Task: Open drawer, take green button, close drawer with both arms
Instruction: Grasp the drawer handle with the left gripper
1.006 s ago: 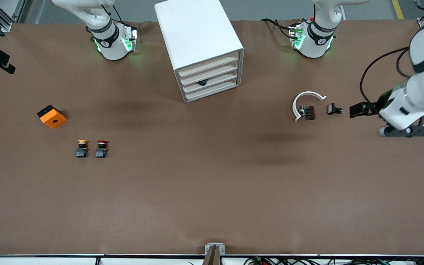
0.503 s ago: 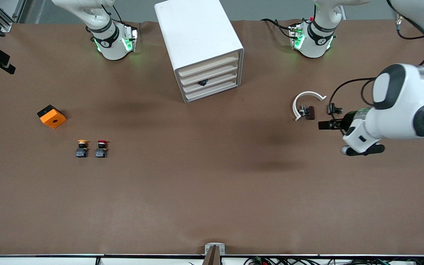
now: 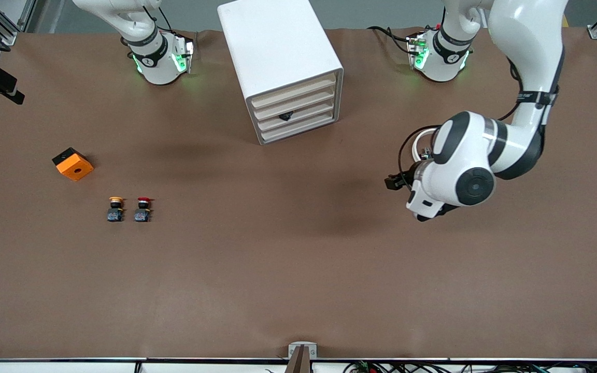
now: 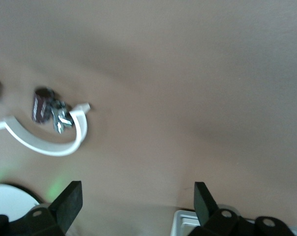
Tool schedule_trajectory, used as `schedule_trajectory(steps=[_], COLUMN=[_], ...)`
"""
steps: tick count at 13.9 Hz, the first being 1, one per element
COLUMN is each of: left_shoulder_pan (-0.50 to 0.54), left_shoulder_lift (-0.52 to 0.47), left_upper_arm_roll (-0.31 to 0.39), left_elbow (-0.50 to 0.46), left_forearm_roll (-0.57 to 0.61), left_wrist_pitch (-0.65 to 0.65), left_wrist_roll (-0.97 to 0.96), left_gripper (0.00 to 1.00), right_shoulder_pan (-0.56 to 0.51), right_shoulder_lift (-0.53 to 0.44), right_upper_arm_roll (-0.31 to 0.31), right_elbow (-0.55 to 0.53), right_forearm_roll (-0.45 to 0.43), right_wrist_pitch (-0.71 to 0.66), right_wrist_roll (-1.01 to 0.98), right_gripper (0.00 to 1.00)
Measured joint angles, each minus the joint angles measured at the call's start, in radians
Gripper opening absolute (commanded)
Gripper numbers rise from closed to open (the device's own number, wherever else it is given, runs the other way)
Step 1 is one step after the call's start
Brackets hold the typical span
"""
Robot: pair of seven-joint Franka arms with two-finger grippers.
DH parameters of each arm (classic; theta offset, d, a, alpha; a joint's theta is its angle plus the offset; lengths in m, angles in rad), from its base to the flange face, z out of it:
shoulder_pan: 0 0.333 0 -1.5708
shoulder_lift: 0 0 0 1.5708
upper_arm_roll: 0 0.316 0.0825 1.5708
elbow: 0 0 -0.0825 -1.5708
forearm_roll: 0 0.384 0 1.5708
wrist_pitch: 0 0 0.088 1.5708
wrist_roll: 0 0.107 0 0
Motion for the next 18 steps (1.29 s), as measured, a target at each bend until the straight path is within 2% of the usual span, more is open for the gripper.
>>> schedule_trajectory(steps=[2,5,8,10,14,18], left_shoulder_pan=[-0.031,-0.058,-0.060,-0.060,-0.062,-0.053], left_shoulder_lift=[0.037,0.120,0.199,0.247,0.318,0.428], left_upper_arm_roll=[-0.018,-0.086,-0.157,-0.194,-0.212,-0.215], left_elbow=[-0.001,-0.001,0.003,0.014,0.052,0.159], left_forearm_roll=[-0.001,-0.001,-0.004,-0.046,-0.154,-0.269], left_wrist_pitch=[-0.005,-0.034,-0.126,-0.176,-0.231,-0.291], left_wrist_roll=[-0.185,-0.460,-0.700,-0.841,-1.033,-1.204], left_gripper=[1.00,1.00,1.00,1.00,1.00,1.00], right_shoulder_pan=[0.000,0.000,0.001,0.001,0.001,0.007], right_shoulder_lift=[0.000,-0.001,-0.001,-0.001,-0.002,-0.002], right_upper_arm_roll=[0.000,0.000,0.000,0.000,0.000,0.001], right_elbow=[0.000,0.000,0.000,0.000,0.000,0.000], right_forearm_roll=[0.000,0.000,0.000,0.000,0.000,0.000], right_wrist_pitch=[0.000,0.000,0.000,0.000,0.001,0.001], right_wrist_roll=[0.000,0.000,0.000,0.000,0.000,0.000], right_gripper=[1.00,1.00,1.00,1.00,1.00,1.00])
